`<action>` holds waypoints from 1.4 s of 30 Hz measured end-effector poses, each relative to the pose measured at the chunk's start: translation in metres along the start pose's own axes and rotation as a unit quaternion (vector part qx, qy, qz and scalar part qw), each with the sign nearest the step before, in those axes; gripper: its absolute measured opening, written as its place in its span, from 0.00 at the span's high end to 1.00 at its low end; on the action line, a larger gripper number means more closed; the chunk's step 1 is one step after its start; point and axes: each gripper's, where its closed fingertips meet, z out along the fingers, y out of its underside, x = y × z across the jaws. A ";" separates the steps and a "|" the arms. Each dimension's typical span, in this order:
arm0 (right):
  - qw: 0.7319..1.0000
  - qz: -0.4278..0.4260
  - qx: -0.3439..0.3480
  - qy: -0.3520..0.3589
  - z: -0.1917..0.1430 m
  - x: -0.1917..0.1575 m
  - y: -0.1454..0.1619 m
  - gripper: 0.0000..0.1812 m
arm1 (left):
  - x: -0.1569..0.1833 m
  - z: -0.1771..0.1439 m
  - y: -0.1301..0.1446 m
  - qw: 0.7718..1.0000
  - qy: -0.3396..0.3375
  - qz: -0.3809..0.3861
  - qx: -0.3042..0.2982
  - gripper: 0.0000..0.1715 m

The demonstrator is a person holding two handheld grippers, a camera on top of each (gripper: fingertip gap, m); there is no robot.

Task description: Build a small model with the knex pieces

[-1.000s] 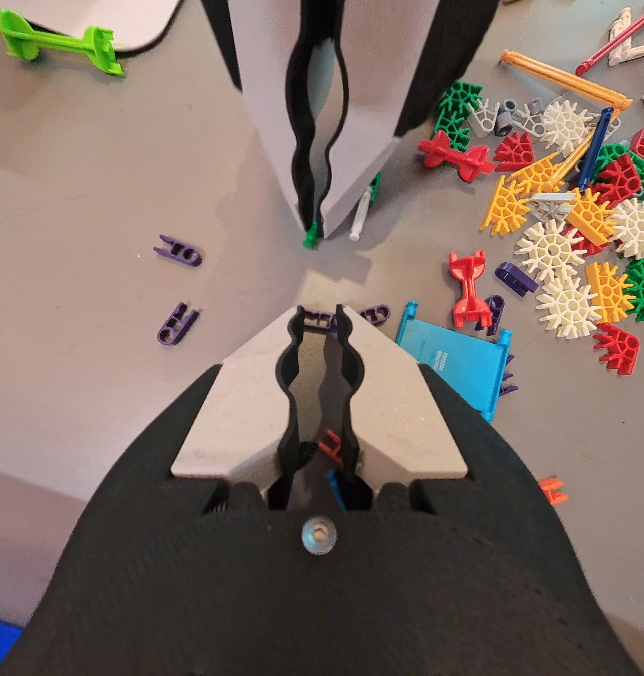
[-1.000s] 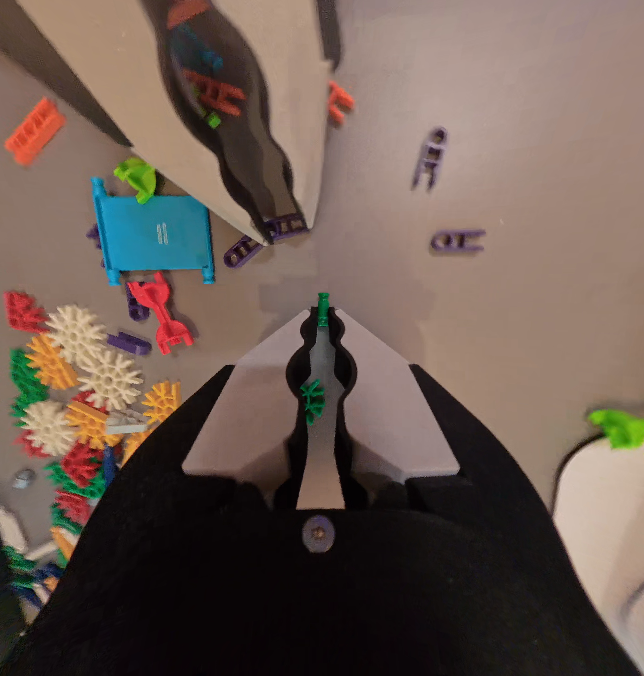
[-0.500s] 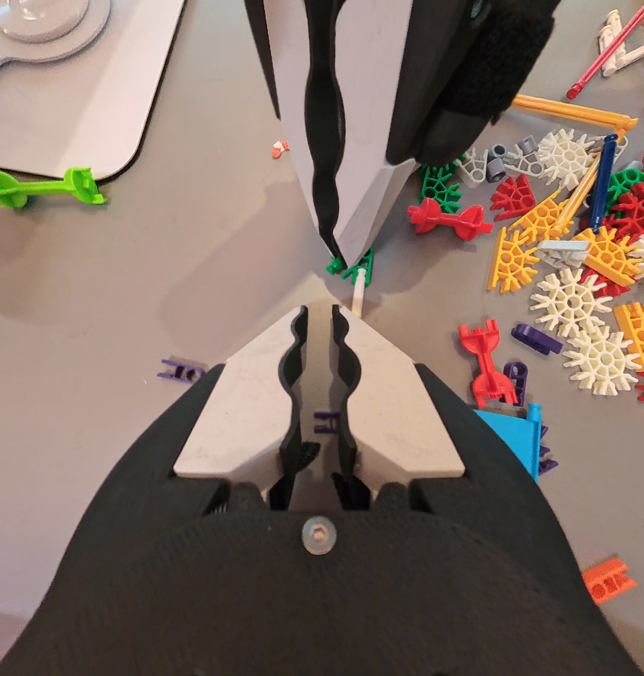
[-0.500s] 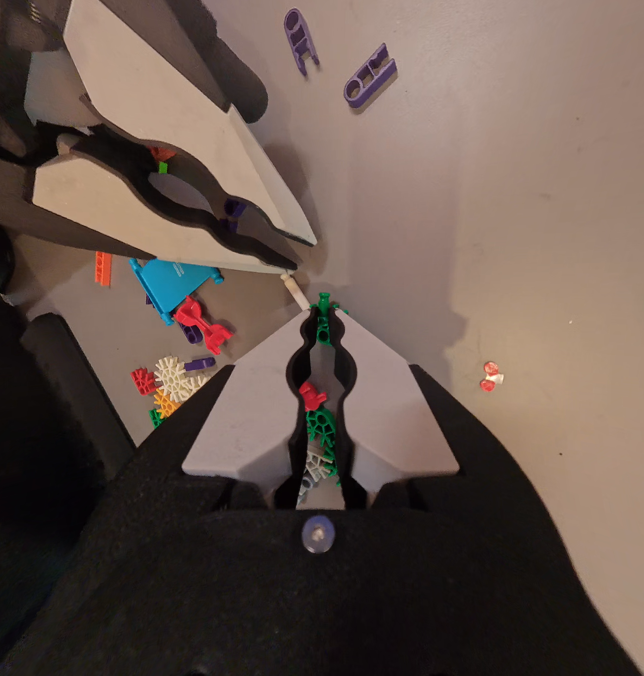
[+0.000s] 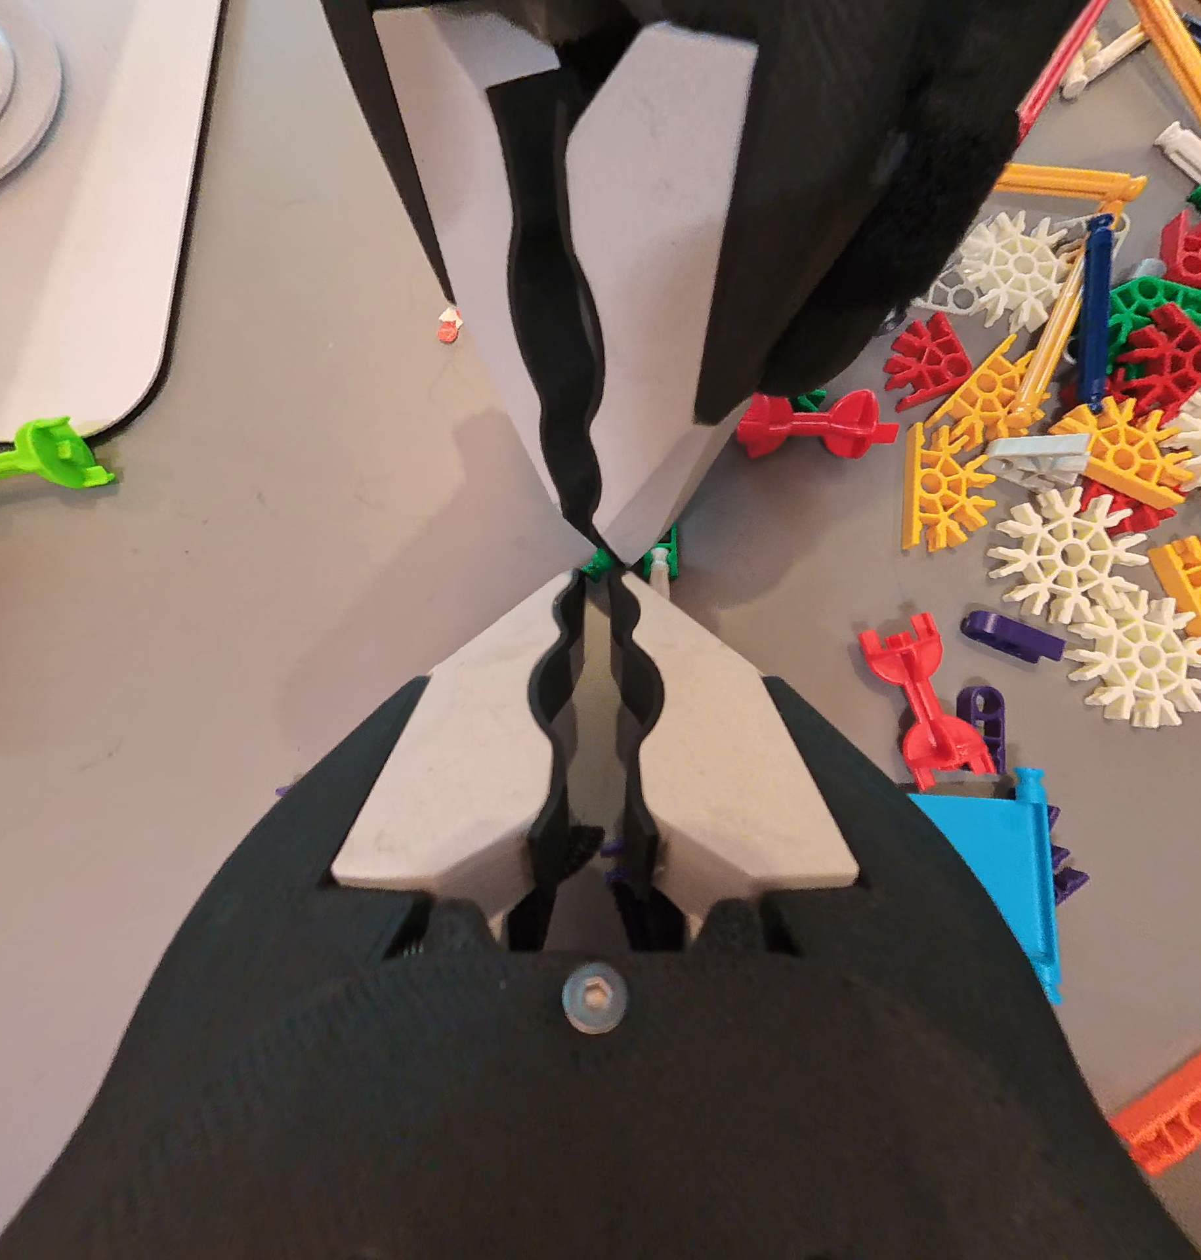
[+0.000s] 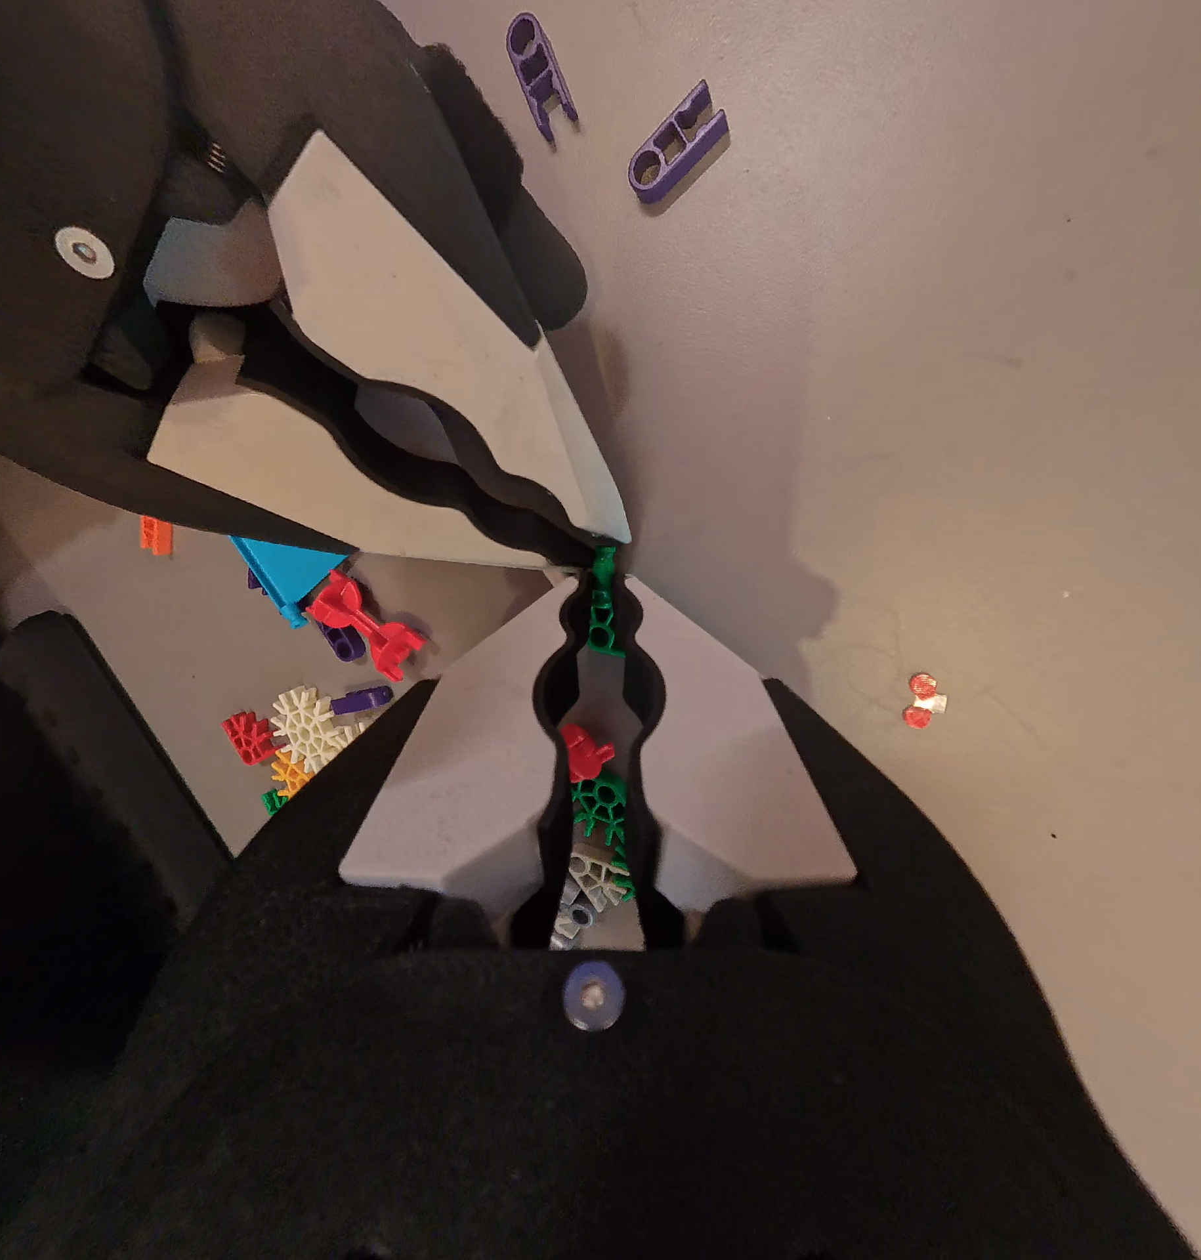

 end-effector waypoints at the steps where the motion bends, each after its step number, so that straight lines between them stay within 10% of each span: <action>1: 1.000 -0.003 -0.002 0.002 0.000 0.000 0.000 0.98 | 0.000 0.000 0.000 1.000 0.000 0.003 0.001 0.98; 42: 0.999 -0.034 -0.005 0.002 -0.007 -0.001 0.006 1.00 | 0.000 0.000 0.000 1.000 0.013 0.023 0.008 1.00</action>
